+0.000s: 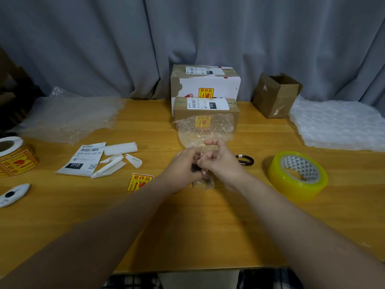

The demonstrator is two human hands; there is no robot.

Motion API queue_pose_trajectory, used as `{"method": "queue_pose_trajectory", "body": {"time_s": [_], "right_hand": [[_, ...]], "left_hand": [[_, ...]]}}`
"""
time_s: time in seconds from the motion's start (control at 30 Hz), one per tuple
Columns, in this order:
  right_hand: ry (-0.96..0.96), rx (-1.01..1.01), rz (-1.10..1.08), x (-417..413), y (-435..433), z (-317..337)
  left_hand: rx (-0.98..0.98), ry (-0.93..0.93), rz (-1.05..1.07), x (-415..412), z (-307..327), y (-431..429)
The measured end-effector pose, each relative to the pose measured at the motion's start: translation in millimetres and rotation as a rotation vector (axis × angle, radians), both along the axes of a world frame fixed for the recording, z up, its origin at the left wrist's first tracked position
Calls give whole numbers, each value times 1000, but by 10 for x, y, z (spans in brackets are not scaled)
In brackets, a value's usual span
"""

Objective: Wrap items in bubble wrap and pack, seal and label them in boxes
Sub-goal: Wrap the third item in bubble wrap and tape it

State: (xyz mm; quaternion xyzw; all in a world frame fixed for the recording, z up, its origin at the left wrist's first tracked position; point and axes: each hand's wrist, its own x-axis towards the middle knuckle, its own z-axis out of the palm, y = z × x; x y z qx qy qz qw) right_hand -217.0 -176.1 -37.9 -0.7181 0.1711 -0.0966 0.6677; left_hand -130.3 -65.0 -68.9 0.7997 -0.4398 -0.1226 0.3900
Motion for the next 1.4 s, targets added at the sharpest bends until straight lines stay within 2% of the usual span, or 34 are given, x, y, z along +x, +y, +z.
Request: {"method": "queue_pose_trajectory", "body": {"time_s": [0.1,0.23,0.33,0.47,0.53,0.63,0.67,0.7,0.8,0.87,0.93,1.0,1.07,1.23,1.33,1.4], "right_hand": [[40,19,28,13,-25,-25],[62,-105,111,31,-59,-39],[27,-228,218,24,-49,-51],[-35,-217,195,-2,-130,-26],[-82,-299,37,-3,-182,5],[-78,-410,-555,33,-279,9],[-12,-365,-669,52,-321,16],[70,-274,-692,82,-360,35],[196,144,-541,225,-448,73],[207,251,-470,308,-490,103],[159,43,-431,389,-573,121],[-41,-204,-435,438,-650,212],[-180,-351,-411,456,-700,343],[-119,-608,-313,479,-743,302],[-239,-853,-382,286,-570,181],[-313,-864,-242,111,-422,93]], "left_hand": [[-31,181,-52,9,88,42],[-18,363,-32,64,187,104],[-31,324,-15,82,189,126],[2,266,-8,99,70,126],[5,305,32,92,49,125],[30,285,8,97,96,97],[59,245,-14,99,130,84],[98,193,-33,99,172,70],[226,36,-95,95,271,26],[298,-18,-145,90,309,7],[349,-46,-184,91,330,-8],[374,-55,-201,101,372,-21],[390,-50,-208,115,399,-26],[399,-41,-191,132,406,-79],[351,108,-152,161,373,-88],[227,296,-123,179,320,-48]]}}
